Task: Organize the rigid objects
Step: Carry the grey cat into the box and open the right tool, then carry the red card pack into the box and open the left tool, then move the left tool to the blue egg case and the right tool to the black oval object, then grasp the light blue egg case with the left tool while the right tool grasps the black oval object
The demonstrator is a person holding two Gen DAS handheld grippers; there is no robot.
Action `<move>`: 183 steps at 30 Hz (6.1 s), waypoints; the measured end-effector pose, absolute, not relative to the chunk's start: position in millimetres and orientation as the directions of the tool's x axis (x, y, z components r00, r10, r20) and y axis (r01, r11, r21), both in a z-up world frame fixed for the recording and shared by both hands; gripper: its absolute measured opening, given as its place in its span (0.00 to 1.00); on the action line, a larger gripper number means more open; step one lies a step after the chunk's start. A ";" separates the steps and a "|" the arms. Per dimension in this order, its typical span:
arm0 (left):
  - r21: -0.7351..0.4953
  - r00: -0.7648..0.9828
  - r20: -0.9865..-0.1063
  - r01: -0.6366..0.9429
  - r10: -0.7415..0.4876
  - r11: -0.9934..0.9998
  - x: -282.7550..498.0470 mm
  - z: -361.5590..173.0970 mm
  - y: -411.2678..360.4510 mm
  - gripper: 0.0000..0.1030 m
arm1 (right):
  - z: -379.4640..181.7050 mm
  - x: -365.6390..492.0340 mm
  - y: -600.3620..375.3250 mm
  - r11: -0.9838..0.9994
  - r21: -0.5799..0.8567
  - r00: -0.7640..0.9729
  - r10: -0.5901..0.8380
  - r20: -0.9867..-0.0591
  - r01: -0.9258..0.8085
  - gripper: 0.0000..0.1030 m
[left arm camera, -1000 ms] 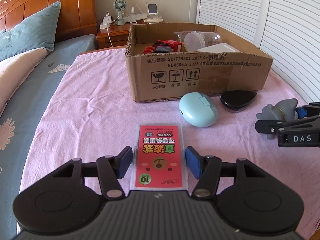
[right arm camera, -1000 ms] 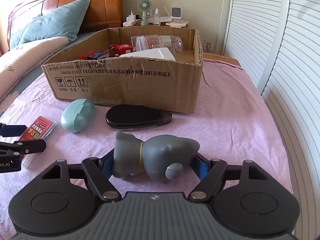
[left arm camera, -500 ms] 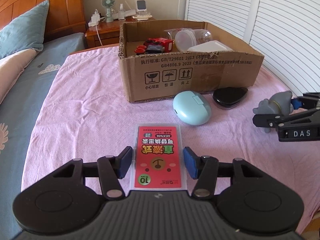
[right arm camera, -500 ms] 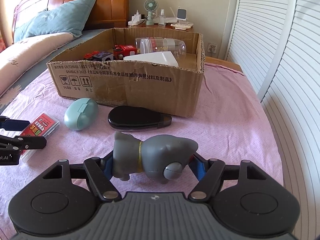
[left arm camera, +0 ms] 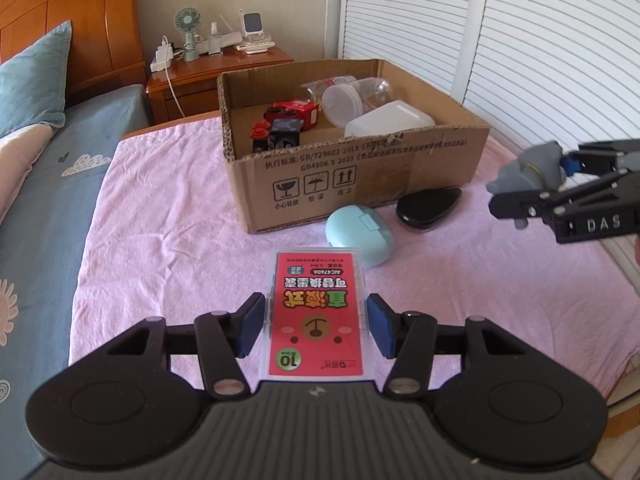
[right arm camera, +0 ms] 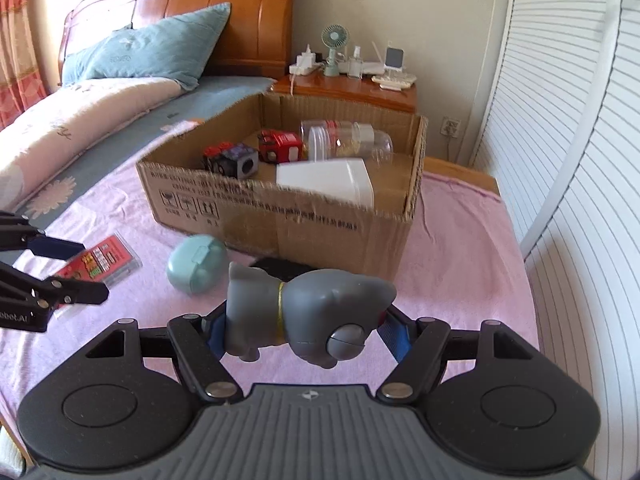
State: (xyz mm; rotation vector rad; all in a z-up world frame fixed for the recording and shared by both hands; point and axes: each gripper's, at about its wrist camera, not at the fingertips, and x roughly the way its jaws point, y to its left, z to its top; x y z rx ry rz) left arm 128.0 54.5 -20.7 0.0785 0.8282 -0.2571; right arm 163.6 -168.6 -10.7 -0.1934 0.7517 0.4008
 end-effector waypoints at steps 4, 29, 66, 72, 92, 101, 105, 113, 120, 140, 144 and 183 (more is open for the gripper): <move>-0.030 0.657 -0.728 0.255 -0.196 0.966 128.0 -10.4 57.3 0.53 | 11.6 176.1 -159.7 0.888 -0.040 0.679 0.321 -0.660 -0.458 0.75; 0.004 0.706 -0.697 0.179 -0.126 0.984 140.0 12.3 89.7 0.53 | 1.5 268.3 -78.4 0.836 0.036 0.605 0.426 -0.673 -0.548 1.00; 0.035 0.711 -0.697 0.167 -0.096 0.985 352.0 28.0 38.3 0.54 | 15.2 197.0 -165.8 0.925 0.034 0.686 0.306 -0.661 -0.379 1.00; 0.036 0.718 -0.691 0.143 -0.078 0.989 360.4 26.3 40.9 0.86 | 12.2 201.5 -175.8 0.933 0.051 0.682 0.297 -0.668 -0.356 1.00; 0.081 0.735 -0.678 0.095 -0.015 0.992 236.8 56.7 50.8 0.99 | 5.9 162.4 -183.9 0.937 0.099 0.661 0.309 -0.684 -0.335 1.00; 0.051 0.726 -0.687 0.047 0.001 0.998 176.9 37.4 50.0 0.99 | -13.5 166.5 -184.4 0.938 0.144 0.642 0.323 -0.695 -0.316 1.00; 0.102 0.739 -0.673 0.041 0.039 0.994 159.8 27.6 40.9 0.99 | -30.3 177.7 -183.5 0.949 0.165 0.627 0.303 -0.718 -0.269 1.00; 0.011 0.734 -0.679 0.038 -0.020 0.999 141.9 -0.1 37.6 0.99 | -62.3 189.8 -164.7 0.968 0.091 0.613 0.218 -0.759 -0.232 1.00; -0.013 0.716 -0.698 0.026 -0.028 1.000 149.2 -15.4 41.0 0.99 | -79.0 199.5 -135.0 0.961 -0.014 0.611 0.164 -0.775 -0.275 1.00; -0.057 0.669 -0.740 0.037 -0.067 0.998 176.7 -37.3 30.0 0.99 | -85.6 223.0 -159.1 0.979 -0.039 0.684 0.111 -0.721 -0.200 1.00; -0.054 0.670 -0.739 0.046 -0.071 0.998 185.0 -41.1 22.5 0.99 | -86.8 219.6 -164.6 0.972 -0.038 0.683 0.136 -0.717 -0.233 1.00; -0.016 0.695 -0.718 0.032 -0.034 0.999 198.1 -65.9 16.0 0.75 | -87.0 211.8 -171.5 0.965 -0.033 0.685 0.160 -0.711 -0.259 1.00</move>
